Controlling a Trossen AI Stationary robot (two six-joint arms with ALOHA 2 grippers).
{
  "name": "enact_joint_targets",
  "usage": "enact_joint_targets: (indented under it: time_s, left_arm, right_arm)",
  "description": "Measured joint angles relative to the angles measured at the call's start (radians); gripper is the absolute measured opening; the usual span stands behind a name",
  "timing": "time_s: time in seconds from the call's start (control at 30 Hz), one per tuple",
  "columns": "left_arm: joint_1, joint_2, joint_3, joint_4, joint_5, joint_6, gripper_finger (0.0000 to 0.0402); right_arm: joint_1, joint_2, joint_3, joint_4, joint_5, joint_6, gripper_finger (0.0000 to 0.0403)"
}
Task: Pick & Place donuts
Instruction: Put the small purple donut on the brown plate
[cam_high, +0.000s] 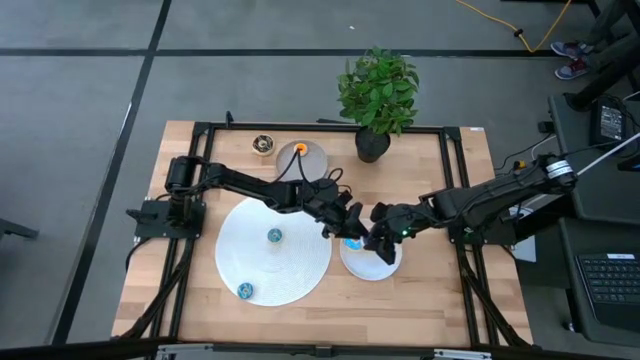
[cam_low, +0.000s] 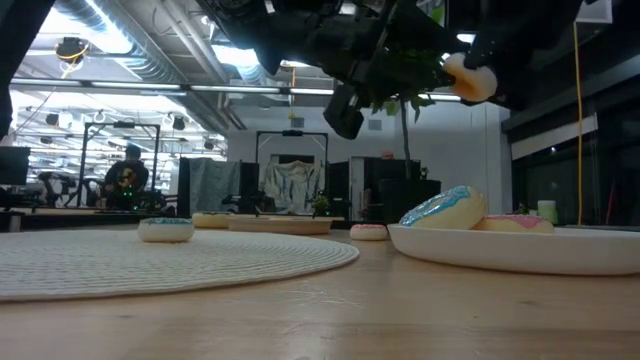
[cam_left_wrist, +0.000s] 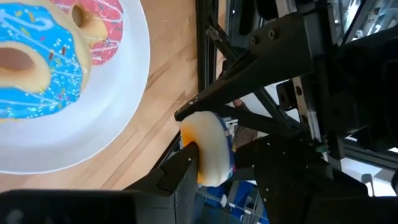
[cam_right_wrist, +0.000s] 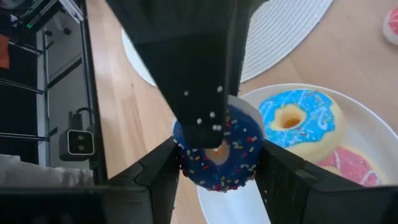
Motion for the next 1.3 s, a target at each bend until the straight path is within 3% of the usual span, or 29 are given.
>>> enact_joint_targets:
  time_s: [0.37,0.9,1.3]
  left_arm:
    - [0.000,-0.001,0.001,-0.017,0.064,0.030,0.0131]
    - [0.000,-0.001,0.001,-0.006,0.056,0.063,0.0047]
    - [0.003,0.000,0.001,0.010,0.053,0.070,0.0044]
  right_arm:
    - [0.000,0.005,0.067,-0.037,-0.008,-0.029,0.0190]
    - [0.000,0.005,0.080,-0.071,-0.002,-0.094,0.0191]
    - [0.000,0.004,0.082,-0.102,-0.038,-0.096,0.0191]
